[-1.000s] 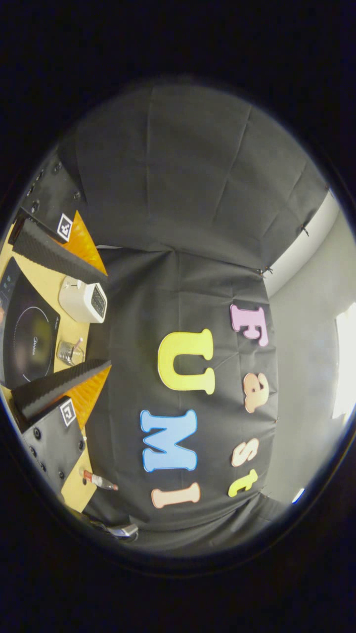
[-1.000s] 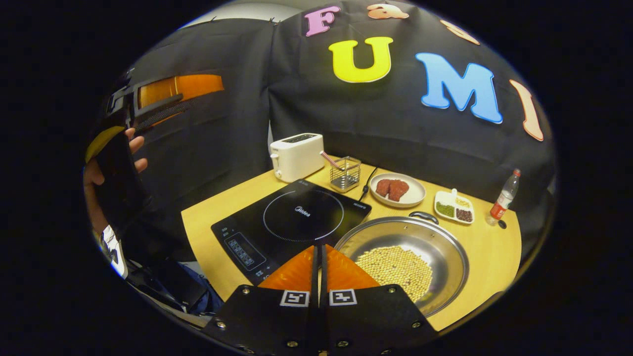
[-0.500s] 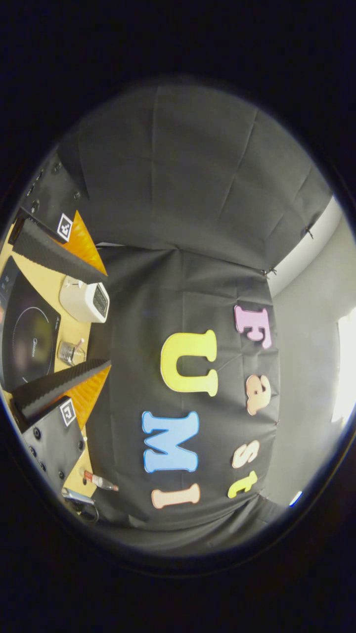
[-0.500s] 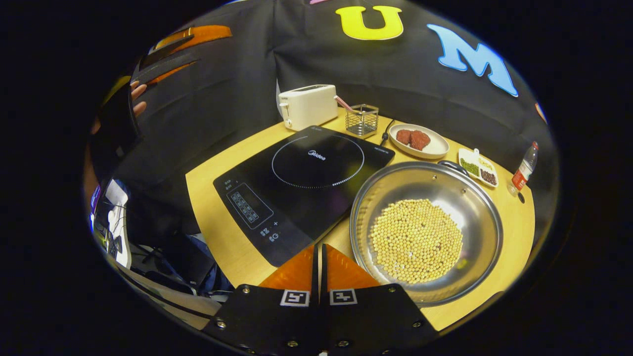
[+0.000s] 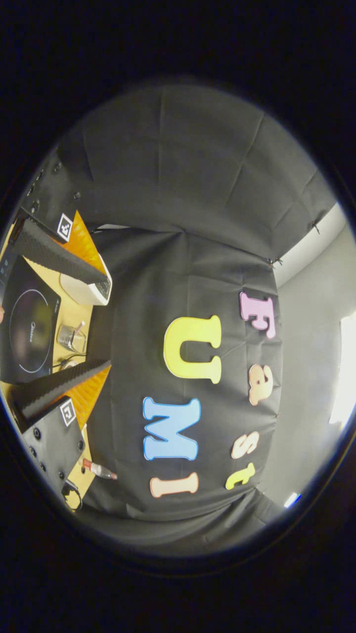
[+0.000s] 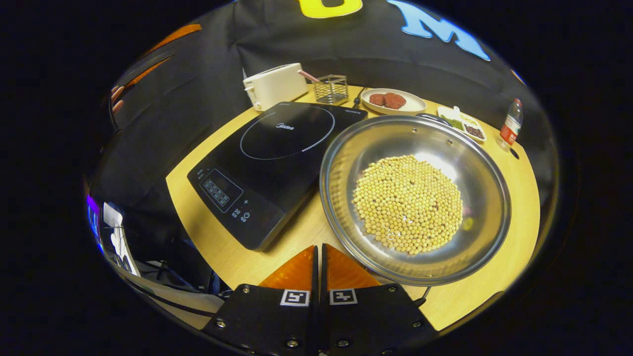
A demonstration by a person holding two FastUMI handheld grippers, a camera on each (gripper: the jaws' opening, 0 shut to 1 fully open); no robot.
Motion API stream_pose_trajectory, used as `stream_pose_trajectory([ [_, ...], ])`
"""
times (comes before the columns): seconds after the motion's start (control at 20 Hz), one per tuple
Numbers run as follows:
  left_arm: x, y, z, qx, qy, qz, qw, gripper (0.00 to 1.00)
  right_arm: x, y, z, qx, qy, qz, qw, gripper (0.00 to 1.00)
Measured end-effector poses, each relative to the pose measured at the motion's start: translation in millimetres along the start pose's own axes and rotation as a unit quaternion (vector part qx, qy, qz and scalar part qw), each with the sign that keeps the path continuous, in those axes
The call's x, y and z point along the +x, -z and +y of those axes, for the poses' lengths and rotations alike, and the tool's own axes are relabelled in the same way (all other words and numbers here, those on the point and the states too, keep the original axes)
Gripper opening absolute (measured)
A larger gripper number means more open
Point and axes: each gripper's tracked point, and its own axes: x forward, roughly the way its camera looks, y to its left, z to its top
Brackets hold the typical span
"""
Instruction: First push the handle of the pot to place it horizontally, then grasp the pot with both hands and set it on the induction cooktop.
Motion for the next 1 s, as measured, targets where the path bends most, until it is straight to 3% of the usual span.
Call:
stream_pose_trajectory([
  [0.15, 10.7, 6.4, -8.3, -0.004, 0.014, 0.004, 1.000, 0.94, -2.5, -0.5, -2.4, 0.011, 0.003, 0.000, 1.000, 0.01],
  [0.2, 14.1, 7.5, -12.2, -0.007, 0.019, 0.006, 1.000, 0.99, -2.2, 0.7, -3.7, 0.011, 0.006, -0.001, 1.000, 0.01],
  [0.4, 22.5, 8.2, -30.9, -0.013, 0.039, 0.010, 0.999, 0.94, -9.0, 7.7, -10.3, 0.021, 0.013, 0.000, 1.000, 0.01],
  [0.45, 23.0, 9.3, -36.6, -0.011, 0.043, 0.012, 0.999, 0.99, -11.1, 9.4, -14.0, 0.025, 0.013, 0.003, 1.000, 0.01],
  [0.55, 23.4, 7.6, -50.2, -0.008, 0.051, 0.012, 0.999, 0.94, -16.2, 16.3, -18.8, 0.036, 0.012, 0.007, 0.999, 0.01],
  [0.65, 22.1, 5.1, -60.5, 0.002, 0.052, 0.009, 0.999, 1.00, -18.7, 22.6, -23.5, 0.047, 0.006, 0.012, 0.999, 0.01],
  [0.8, 16.7, 5.1, -75.0, 0.005, 0.046, 0.010, 0.999, 0.99, -23.0, 33.8, -33.0, 0.052, 0.003, 0.024, 0.998, 0.01],
  [0.85, 14.3, 6.4, -82.0, 0.001, 0.046, 0.012, 0.999, 0.95, -25.3, 33.9, -37.4, 0.050, 0.004, 0.024, 0.998, 0.01],
  [0.95, 12.1, 7.6, -91.2, 0.001, 0.046, 0.012, 0.999, 1.00, -27.7, 36.2, -46.9, 0.049, 0.008, 0.025, 0.998, 0.01],
  [1.0, 12.3, 8.6, -95.7, 0.005, 0.044, 0.014, 0.999, 0.95, -30.4, 38.0, -51.2, 0.050, 0.010, 0.027, 0.998, 0.01],
])
